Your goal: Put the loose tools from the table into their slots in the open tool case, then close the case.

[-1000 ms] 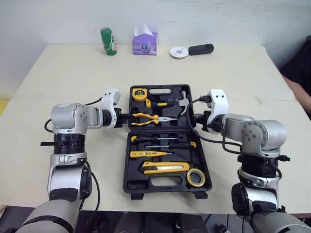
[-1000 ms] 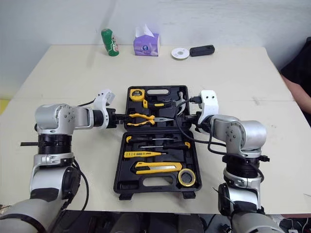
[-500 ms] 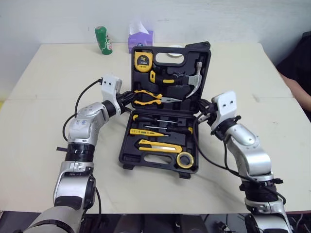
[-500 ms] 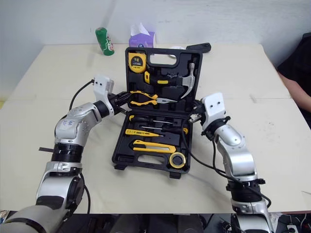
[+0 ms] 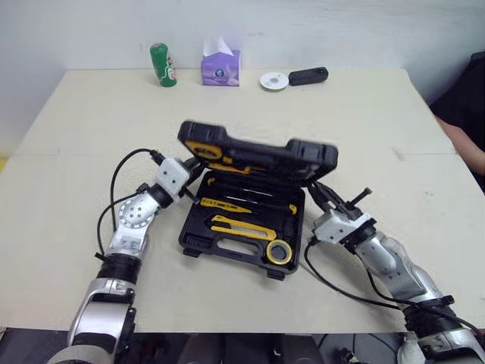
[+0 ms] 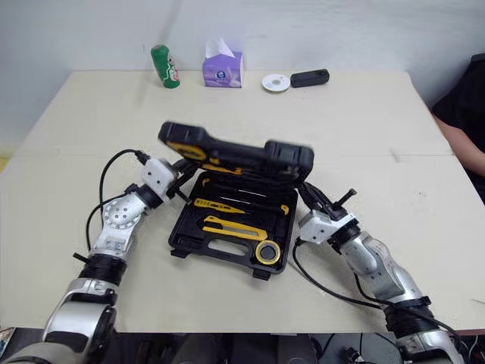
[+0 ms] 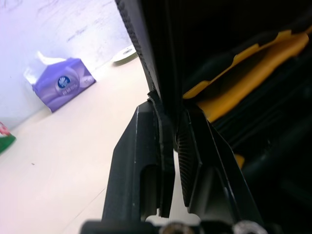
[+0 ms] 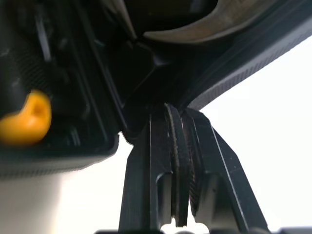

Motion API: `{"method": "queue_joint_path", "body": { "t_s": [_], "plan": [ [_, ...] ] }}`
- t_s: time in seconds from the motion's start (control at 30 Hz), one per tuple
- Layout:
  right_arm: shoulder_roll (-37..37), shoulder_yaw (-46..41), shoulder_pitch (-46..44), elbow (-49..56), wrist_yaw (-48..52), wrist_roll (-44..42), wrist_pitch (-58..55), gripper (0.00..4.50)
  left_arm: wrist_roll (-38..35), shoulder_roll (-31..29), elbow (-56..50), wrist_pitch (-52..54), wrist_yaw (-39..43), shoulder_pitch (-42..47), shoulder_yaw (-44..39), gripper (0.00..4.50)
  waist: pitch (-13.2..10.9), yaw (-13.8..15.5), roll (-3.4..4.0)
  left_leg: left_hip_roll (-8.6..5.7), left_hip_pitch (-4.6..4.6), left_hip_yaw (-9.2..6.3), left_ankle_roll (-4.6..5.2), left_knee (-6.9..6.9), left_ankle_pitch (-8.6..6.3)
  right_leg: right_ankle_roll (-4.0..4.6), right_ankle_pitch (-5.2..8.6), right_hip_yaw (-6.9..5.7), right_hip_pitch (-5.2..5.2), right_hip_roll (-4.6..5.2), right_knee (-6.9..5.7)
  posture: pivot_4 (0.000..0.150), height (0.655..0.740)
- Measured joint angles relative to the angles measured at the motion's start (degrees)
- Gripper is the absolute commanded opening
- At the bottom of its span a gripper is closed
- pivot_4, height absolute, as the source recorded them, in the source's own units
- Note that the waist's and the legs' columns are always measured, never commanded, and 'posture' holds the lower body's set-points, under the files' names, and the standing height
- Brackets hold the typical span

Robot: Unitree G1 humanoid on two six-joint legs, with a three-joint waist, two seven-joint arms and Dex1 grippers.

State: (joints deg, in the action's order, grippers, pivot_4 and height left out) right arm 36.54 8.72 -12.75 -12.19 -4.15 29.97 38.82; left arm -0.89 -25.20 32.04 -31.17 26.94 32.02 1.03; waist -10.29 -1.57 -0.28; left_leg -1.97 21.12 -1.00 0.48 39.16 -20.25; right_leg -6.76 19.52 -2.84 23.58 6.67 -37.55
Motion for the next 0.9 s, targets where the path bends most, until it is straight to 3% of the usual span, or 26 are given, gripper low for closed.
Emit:
{"method": "queue_joint_path", "body": {
  "t_s": [0.03, 0.07, 0.13, 0.17, 0.27, 0.4, 0.43, 0.47, 0.57, 0.67, 0.77, 0.8, 0.9],
  "plan": [
    [0.2, 0.2, 0.5, -0.2, -0.5, 0.7, 0.8, 0.0, 0.0, -0.5, -0.4, -0.5, 0.0, -0.7, 0.1, 0.0, 0.1, 0.0, 0.0, 0.0, -0.04, 0.0, 0.0, -0.01, 0.0, 0.0, 0.0, 0.0, -0.04, 0.0, 0.02, 0.15, 0.74],
    [0.6, 0.3, 1.1, -0.2, -0.9, 1.2, 1.9, 0.0, 0.0, -1.0, -1.1, -0.9, 0.0, -1.6, 0.1, 0.74, 0.2, -0.1, 0.0, 0.02, -0.07, 0.01, 0.0, -0.03, 0.0, 0.0, 0.0, 0.01, -0.07, -0.01, 0.04, 0.15, 0.74],
    [1.0, 0.3, 2.6, 0.0, -1.5, 1.8, 3.5, 0.0, -0.8, -2.2, -2.7, -1.2, 1.7, -3.6, 0.1, 1.26, 0.4, -0.1, -0.04, 0.1, -0.13, 0.01, 0.0, -0.04, 0.0, 0.0, 0.0, 0.0, -0.12, -0.06, 0.07, 0.15, 0.74],
    [1.1, 0.2, 3.5, 0.1, -1.8, 1.8, 3.6, 0.0, -0.8, -4.3, -3.1, -1.4, 3.1, -4.6, 0.1, 1.72, 0.5, -0.1, -0.03, 0.13, -0.17, 0.01, 0.0, -0.06, 0.0, 0.01, 0.0, -0.01, -0.17, -0.09, 0.1, 0.15, 0.74],
    [4.0, -1.7, 8.2, 0.2, 0.4, -0.9, 3.1, 1.22, -3.8, -9.0, -2.6, 4.9, 5.3, -10.6, -4.0, 3.13, 0.6, 0.2, 0.04, 0.09, -0.15, -0.07, 0.06, -0.03, -0.03, 0.0, 0.0, -0.03, -0.26, -0.03, 0.15, 0.15, 0.74],
    [6.9, -4.6, 12.6, 1.2, 5.9, -6.1, 1.3, 3.24, -11.9, -14.0, -6.4, 18.2, 12.7, -16.4, -8.5, 3.15, 0.5, 0.7, 0.05, 0.15, -0.35, -0.16, 0.1, 0.02, -0.06, -0.1, -0.05, -0.01, -0.82, -0.01, 0.67, 0.15, 0.74],
    [7.2, -4.8, 13.0, 1.4, 6.3, -6.6, 1.2, 3.53, -12.4, -14.4, -6.7, 19.2, 13.4, -16.8, -8.8, 3.15, 0.5, 0.7, 0.07, 0.16, -0.49, -0.16, 0.1, -0.02, -0.06, -0.1, -0.05, -0.01, -0.96, -0.01, 0.71, 0.15, 0.74],
    [8.3, -5.6, 14.2, 2.2, 8.1, -8.4, 1.0, 3.53, -13.1, -15.1, -7.4, 21.4, 14.6, -17.6, -9.3, 3.15, 0.5, 1.0, 0.07, 0.17, -0.89, -0.16, 0.09, -0.11, -0.11, -0.09, -0.05, -0.04, -1.3, -0.03, 0.88, 0.15, 0.74],
    [11.3, -7.8, 18.3, 3.3, 14.1, -15.4, 0.1, 3.53, -13.5, -16.7, -9.0, 25.3, 15.4, -18.4, -10.2, 3.15, 0.5, 1.6, 0.07, 0.22, -0.96, -0.48, 0.1, -0.09, -0.18, -0.09, -0.05, -0.01, -1.67, -0.05, 1.13, 0.15, 0.74],
    [11.6, -10.3, 22.6, 5.7, 23.1, -29.3, -5.3, 3.53, -14.7, -16.0, -10.2, 30.2, 15.4, -16.8, -11.3, 3.15, 0.5, 1.8, 0.06, 0.22, -0.98, -0.75, 0.1, -0.07, -0.19, -0.15, -0.11, -0.12, -1.99, -0.05, 1.54, 0.15, 0.74],
    [11.6, -11.9, 25.3, 9.8, 30.4, -40.7, -13.2, 2.74, -15.9, -14.2, -13.4, 33.4, 15.6, -14.6, -11.2, 3.15, 0.5, 1.9, 0.08, 0.23, -0.96, -0.81, 0.1, -0.07, -0.19, -0.17, -0.13, -0.15, -2.01, -0.02, 1.54, 0.15, 0.74],
    [11.6, -12.0, 26.0, 11.2, 32.5, -43.3, -15.1, 2.25, -16.3, -13.7, -14.3, 34.2, 15.7, -14.0, -11.2, 3.15, 0.5, 1.8, 0.08, 0.28, -0.95, -0.81, 0.09, -0.07, -0.19, -0.17, -0.15, -0.16, -2.02, -0.02, 1.51, 0.15, 0.74],
    [13.6, -12.5, 30.5, 17.7, 39.9, -49.7, -22.3, 0.75, -16.5, -12.1, -16.3, 36.4, 17.0, -11.2, -9.8, 2.31, 0.5, 1.7, 0.13, 0.29, -0.95, -0.81, 0.07, -0.08, -0.2, -0.17, -0.15, -0.21, -2.03, -0.1, 1.52, 0.15, 0.74]
  ]
}}
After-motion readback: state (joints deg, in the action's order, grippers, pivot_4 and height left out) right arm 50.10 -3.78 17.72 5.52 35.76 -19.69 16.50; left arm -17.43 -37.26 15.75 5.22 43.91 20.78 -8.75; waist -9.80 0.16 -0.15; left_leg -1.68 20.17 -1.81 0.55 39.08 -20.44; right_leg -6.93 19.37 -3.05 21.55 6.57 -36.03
